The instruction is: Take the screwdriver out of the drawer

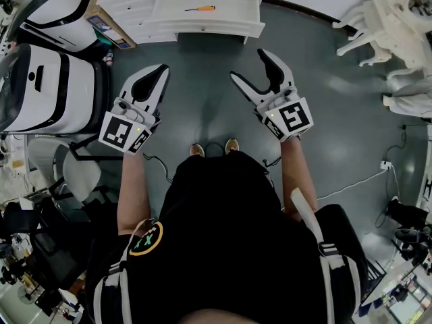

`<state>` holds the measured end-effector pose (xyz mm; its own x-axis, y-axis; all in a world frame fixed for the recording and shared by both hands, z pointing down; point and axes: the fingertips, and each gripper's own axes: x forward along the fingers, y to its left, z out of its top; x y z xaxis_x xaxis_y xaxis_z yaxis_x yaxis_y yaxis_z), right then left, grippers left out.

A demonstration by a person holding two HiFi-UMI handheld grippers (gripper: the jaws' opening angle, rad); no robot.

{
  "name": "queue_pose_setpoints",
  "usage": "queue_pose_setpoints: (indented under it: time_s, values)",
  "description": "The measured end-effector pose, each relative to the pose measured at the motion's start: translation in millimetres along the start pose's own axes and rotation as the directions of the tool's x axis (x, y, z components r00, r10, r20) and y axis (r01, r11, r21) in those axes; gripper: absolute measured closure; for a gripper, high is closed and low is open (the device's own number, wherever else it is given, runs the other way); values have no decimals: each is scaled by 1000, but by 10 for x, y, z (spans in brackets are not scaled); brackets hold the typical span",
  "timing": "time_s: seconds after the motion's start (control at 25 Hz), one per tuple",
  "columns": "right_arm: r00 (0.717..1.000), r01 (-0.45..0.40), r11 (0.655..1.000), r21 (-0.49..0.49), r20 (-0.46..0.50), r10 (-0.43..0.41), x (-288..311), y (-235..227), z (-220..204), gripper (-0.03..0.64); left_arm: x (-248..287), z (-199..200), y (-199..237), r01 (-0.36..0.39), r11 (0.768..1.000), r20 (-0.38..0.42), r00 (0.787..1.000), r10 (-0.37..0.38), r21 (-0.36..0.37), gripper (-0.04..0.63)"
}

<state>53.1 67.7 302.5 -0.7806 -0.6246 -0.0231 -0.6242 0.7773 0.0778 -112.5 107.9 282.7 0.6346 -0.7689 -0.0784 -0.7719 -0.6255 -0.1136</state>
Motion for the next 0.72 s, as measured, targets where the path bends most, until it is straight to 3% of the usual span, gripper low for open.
queue_pose_setpoints:
  time_s: [0.44,0.72]
  values:
    - [999,-17,1000,2,-30,18,2,45,-81,26,2,1,-49,2,1000,-1,1000,-2,-1,574]
    - [999,-20,1000,4,-31,20,-35,29,-88,25,6,11,-79,-1,1000,-3,1000,1,-1,574]
